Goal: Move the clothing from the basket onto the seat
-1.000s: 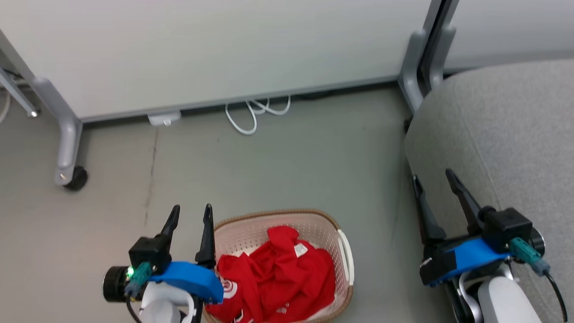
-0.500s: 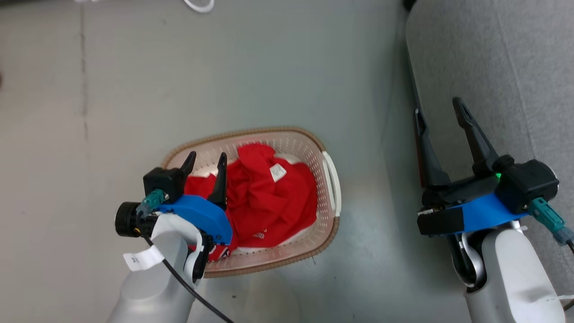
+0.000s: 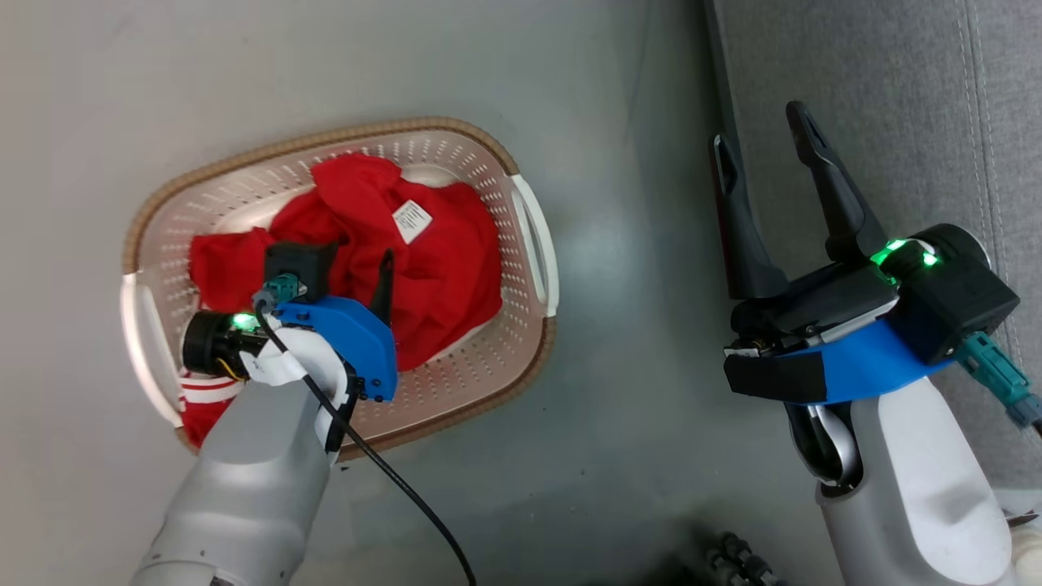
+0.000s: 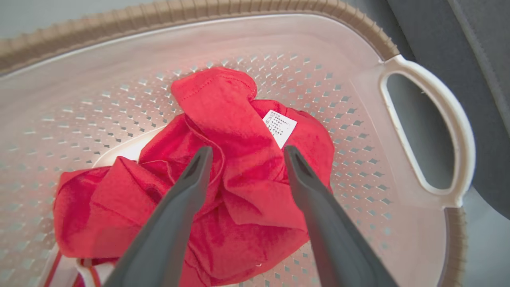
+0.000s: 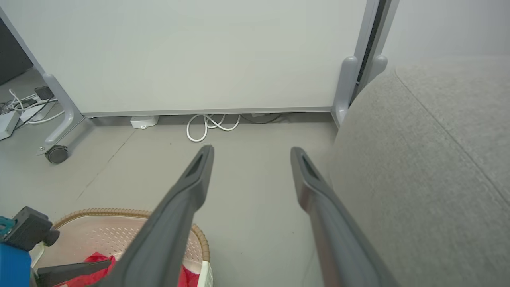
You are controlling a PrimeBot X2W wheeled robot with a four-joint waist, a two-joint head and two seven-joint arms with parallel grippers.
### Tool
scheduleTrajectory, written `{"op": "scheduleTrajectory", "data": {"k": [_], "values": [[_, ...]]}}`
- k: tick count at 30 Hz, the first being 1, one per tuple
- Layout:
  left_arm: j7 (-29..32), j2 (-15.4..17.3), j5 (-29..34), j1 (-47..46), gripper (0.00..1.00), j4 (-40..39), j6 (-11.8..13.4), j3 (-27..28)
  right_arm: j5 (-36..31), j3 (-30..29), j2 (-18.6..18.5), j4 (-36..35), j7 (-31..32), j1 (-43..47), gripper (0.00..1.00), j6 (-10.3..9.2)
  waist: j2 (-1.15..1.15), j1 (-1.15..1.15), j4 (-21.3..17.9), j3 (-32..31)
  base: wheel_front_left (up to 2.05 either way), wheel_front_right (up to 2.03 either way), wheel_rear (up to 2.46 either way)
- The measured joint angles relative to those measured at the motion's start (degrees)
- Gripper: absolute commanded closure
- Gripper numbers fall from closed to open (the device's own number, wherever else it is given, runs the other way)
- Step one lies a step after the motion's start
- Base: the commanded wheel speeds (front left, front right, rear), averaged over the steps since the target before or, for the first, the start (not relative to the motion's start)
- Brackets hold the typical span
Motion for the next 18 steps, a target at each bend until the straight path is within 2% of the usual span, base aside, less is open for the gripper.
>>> {"op": "scheduleTrajectory", "data": {"k": [4, 9, 13, 18], "values": [[0.7, 1.4, 1.2, -2.2, 0.00, 2.7, -0.2, -1.5, 1.0, 0.9, 0.0, 0.1, -0.5, 0.0, 0.00, 0.00, 0.00, 0.00, -1.7, 2.6, 0.00, 0.00, 0.00], [1.0, 3.9, 2.4, -4.3, 0.00, 4.7, 0.8, -2.6, 1.7, 1.7, 0.0, 0.0, -0.9, 0.1, 0.00, 0.00, 0.00, 0.00, -3.5, 5.1, 0.00, 0.00, 0.00], [1.9, 3.9, 2.3, -5.3, 0.00, 5.6, 0.9, -3.0, 2.0, 1.9, 0.0, -0.1, -1.0, 0.6, 0.00, 0.00, 0.00, -0.01, -4.2, 6.3, 0.00, 0.00, 0.00], [6.0, 3.5, 1.2, -5.5, 0.00, 6.6, 0.4, -3.1, 2.3, 2.3, 0.0, -0.2, -1.2, 0.7, 0.00, 0.00, 0.00, -0.01, -4.5, 6.8, 0.00, 0.00, 0.00]]}}
